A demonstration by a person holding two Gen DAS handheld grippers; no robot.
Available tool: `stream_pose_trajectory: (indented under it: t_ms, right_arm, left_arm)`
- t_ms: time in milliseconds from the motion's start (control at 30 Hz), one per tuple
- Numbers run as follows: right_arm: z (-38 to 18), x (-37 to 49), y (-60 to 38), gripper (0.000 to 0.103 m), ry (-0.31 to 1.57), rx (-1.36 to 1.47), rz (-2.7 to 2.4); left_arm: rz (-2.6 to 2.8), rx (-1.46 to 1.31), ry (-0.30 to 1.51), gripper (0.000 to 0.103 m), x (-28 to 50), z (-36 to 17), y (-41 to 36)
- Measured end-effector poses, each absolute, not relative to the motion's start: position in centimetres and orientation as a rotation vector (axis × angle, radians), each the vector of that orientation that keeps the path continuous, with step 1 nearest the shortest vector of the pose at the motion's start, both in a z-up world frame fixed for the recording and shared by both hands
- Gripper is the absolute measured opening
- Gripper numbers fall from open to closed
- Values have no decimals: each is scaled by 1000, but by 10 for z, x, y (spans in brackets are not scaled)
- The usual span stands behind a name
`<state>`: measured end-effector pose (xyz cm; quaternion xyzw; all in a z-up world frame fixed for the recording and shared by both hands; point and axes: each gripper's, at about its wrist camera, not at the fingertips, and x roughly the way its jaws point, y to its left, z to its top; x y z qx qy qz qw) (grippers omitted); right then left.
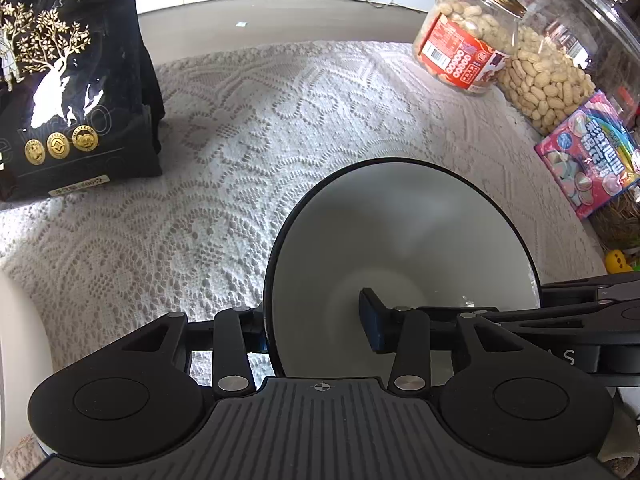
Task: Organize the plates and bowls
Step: 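Lower the blue bowl onto the bowl stack and open the left gripper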
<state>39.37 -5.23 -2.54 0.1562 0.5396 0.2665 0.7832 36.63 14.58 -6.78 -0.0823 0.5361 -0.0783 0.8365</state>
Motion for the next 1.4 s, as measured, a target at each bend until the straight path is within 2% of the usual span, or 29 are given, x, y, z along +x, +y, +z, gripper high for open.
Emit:
stream_pose_trajectory:
  t_ms: [300, 567, 767, 900, 1000, 1167, 1267, 1300, 1400]
  right_arm:
    - [-15, 388, -51, 26, 1166, 306, 532]
    - [52, 352, -101, 26, 995, 312, 541]
    - [88, 296, -168, 27, 899, 252, 468]
    - [59, 275, -203, 27, 981, 246, 402]
    - [24, 270, -213, 27, 1077, 286, 381]
    - [-11, 267, -215, 27, 1122, 306, 379]
    - [-13, 273, -215, 27, 1113, 314, 374]
    - [-14, 275, -215, 28, 1119, 319, 372]
    - [-15, 281, -212, 28, 1118, 302, 367]
  left_arm:
    - [-143, -190, 1153, 43, 366, -62, 145]
    - [-185, -159, 964, 43, 329, 15, 122]
    - [-310, -86, 850, 43, 281, 55, 66]
    - [-402, -36, 908, 42, 263, 35, 20]
    - [-414, -73, 1006, 38, 264, 6, 4]
    - [-420, -69, 1097, 38, 260, -31, -7]
    - [-422, -105, 1100, 29, 261, -32, -2]
    - [-419, -118, 1107, 22, 263, -31, 0]
    - [-438, -178, 1134, 21, 268, -31, 11]
